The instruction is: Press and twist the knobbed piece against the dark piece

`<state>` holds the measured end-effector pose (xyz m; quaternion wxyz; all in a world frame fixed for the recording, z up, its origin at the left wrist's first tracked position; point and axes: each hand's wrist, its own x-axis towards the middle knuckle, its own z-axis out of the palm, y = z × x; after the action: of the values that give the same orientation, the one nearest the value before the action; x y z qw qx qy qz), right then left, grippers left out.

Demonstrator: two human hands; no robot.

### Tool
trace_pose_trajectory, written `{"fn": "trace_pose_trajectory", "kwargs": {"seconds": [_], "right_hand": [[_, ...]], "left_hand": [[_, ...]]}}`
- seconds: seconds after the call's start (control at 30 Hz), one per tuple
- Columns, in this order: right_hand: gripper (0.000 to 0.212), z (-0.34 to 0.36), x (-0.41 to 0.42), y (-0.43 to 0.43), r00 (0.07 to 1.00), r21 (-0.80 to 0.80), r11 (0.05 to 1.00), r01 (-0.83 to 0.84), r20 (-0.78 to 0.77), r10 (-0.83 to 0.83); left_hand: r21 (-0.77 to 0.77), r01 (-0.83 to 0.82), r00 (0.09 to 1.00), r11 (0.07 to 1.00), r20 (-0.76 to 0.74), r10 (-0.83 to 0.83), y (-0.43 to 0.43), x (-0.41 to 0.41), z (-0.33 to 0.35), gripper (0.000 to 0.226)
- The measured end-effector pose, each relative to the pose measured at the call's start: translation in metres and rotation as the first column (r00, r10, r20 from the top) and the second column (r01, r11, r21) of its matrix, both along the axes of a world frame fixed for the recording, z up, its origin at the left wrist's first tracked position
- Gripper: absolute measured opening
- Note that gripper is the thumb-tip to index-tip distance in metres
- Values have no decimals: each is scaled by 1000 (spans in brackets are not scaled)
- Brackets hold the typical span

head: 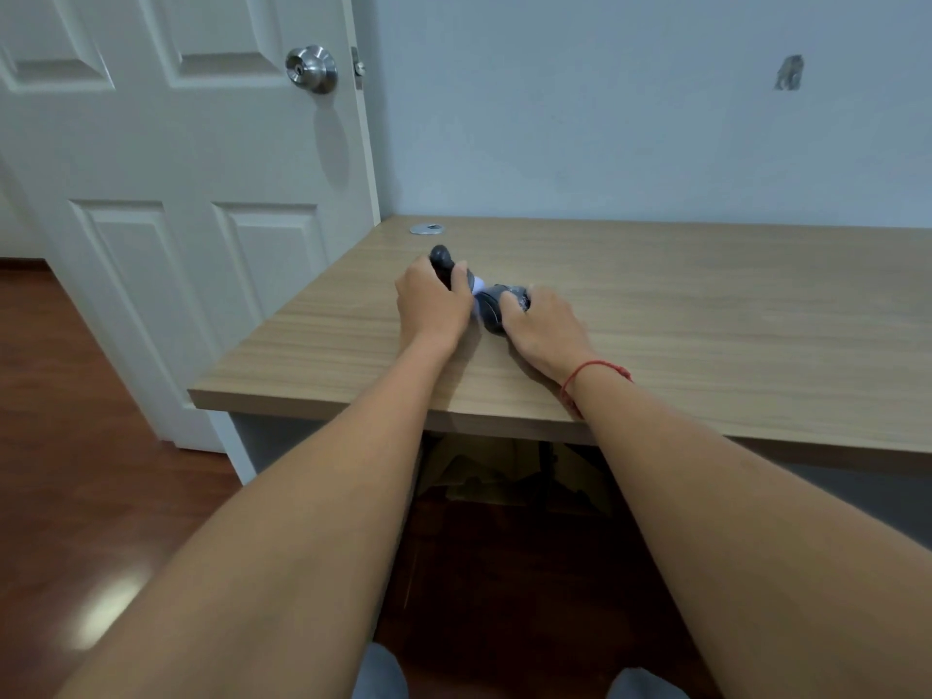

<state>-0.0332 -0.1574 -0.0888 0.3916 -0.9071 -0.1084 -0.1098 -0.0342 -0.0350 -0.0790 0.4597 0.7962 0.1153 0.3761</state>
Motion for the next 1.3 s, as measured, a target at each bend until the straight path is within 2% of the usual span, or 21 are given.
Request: {"fn": "trace_pose_trajectory", "kwargs": {"seconds": [0.07, 0.17, 0.33, 0.63, 0.77, 0.93, 1.07, 1.13, 1.23, 1.3], "right_hand": [[45, 0, 2, 2, 1000, -8, 1000, 26, 2, -26], [50, -1, 4, 3, 998, -33, 998, 55, -8, -55], [51, -3, 7, 3, 999, -37, 998, 52, 6, -52], [50, -4, 8, 2, 999, -46, 998, 53, 14, -52], [50, -4, 6, 2, 999, -41, 998, 42, 20, -41], [51, -4, 5, 3, 999, -23, 999, 38, 21, -37], [48, -2, 2, 1, 999, -28, 999, 37, 9, -36], [46, -2, 1, 2, 1000, -25, 999, 29, 5, -29], [50, -2, -2, 3, 999, -30, 999, 41, -2, -42], [54, -1, -6, 3, 999, -42, 998, 50, 3, -50]], "left_hand": [[-62, 24, 999, 998, 44, -22, -2, -2, 3, 31], [-60, -11, 999, 998, 35, 13, -6, -5, 4, 28], [-22, -37, 998, 999, -41, 37, -5, -8, 5, 31], [2, -15, 1000, 1000, -4, 15, -5, -5, 4, 32], [13, -3, 999, 1000, -36, 4, -3, -2, 1, 29], [-44, -6, 999, 999, 35, 7, -3, -3, 4, 24], [27, -2, 1000, 1000, 2, 2, -5, -3, 1, 23], [31, -2, 1000, 1000, 29, 1, -4, -2, 1, 22], [-14, 27, 985, 1000, 171, -24, -7, -7, 6, 27], [51, 71, 983, 996, 168, -79, -10, -8, 5, 28]]}}
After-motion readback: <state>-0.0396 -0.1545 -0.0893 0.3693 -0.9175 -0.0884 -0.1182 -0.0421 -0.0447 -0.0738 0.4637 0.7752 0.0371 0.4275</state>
